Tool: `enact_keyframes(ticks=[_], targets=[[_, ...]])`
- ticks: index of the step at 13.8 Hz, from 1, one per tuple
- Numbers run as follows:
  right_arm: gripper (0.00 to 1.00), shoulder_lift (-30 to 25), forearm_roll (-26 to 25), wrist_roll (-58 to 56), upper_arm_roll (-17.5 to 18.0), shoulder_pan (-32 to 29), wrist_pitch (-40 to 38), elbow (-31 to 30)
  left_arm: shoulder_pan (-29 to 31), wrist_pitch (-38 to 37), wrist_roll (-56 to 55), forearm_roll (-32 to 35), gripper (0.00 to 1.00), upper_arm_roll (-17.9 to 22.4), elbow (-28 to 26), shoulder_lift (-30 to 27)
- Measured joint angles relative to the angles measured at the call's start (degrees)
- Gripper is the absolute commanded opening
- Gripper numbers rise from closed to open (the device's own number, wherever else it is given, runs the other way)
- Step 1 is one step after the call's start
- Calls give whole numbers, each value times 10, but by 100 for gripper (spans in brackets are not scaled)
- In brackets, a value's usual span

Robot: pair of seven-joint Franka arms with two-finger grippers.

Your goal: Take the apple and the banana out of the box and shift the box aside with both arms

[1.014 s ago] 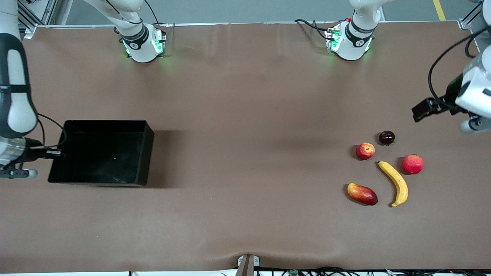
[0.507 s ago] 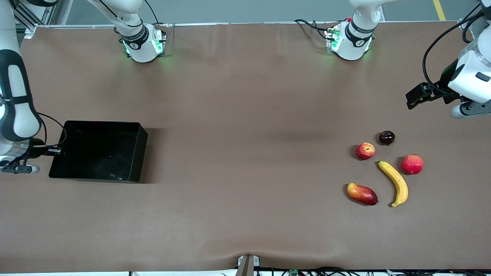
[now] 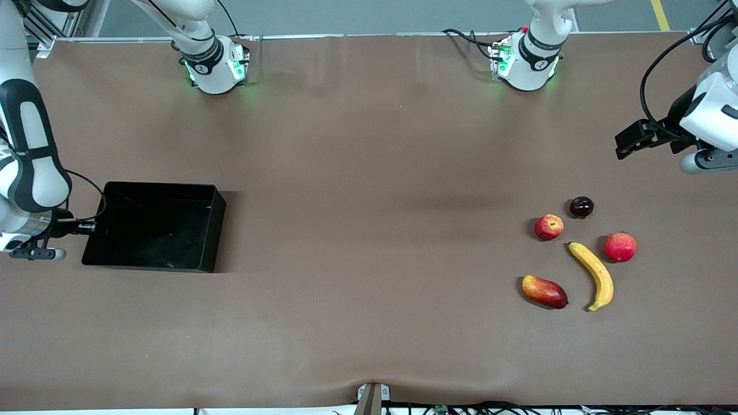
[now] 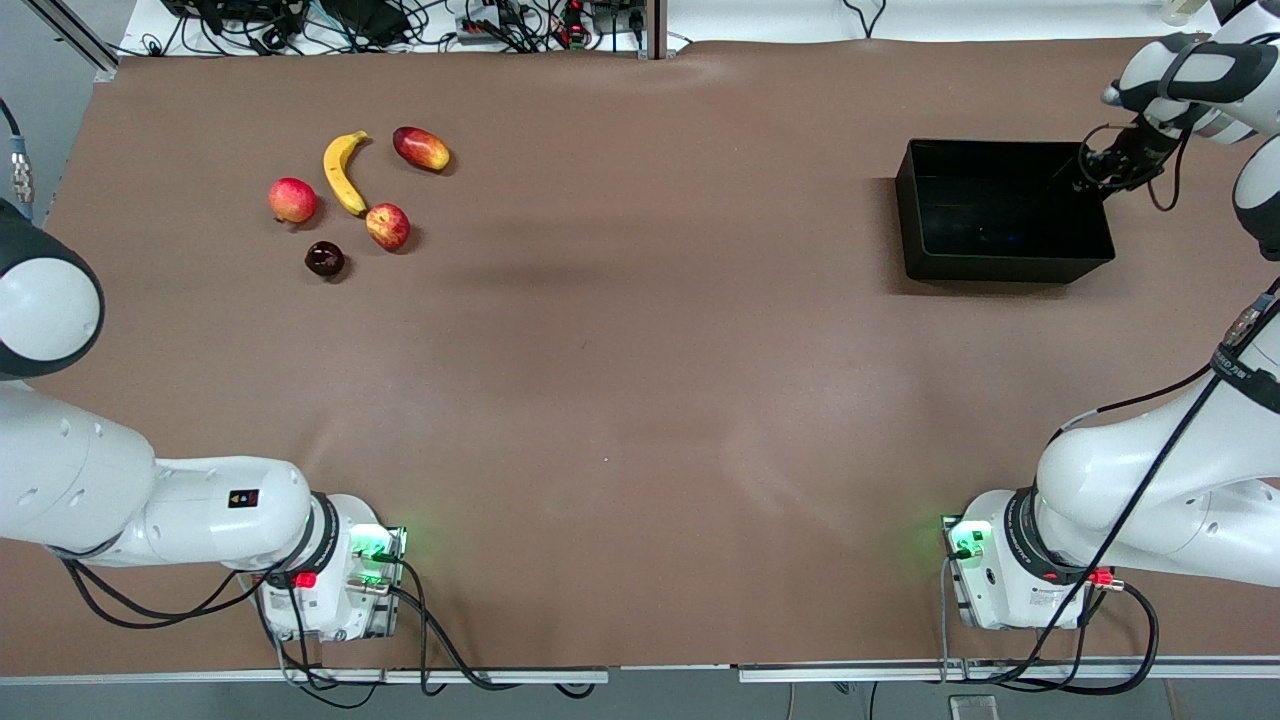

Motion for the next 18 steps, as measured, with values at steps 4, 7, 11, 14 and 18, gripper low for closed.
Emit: enact_keyframes(ticks=[4,7,11,14,18], targets=[[100,-9,0,0,12,8,-11,80,0,1,0,-2,100,0,-6,-5],[100,-12,0,0,16,37,-36,139,-1,4,0,-2,100,0,-17,-3],[100,-12,0,67,17,106,-77,200,-2,16,0,-3,100,-1,-18,-3],[100,-16,0,160,17,151,-100,209,-2,21,0,-3,100,-2,-17,-3],[100,-70,-21,236,17,180,-214,219,-2,22,0,-3,100,-2,-14,-4]])
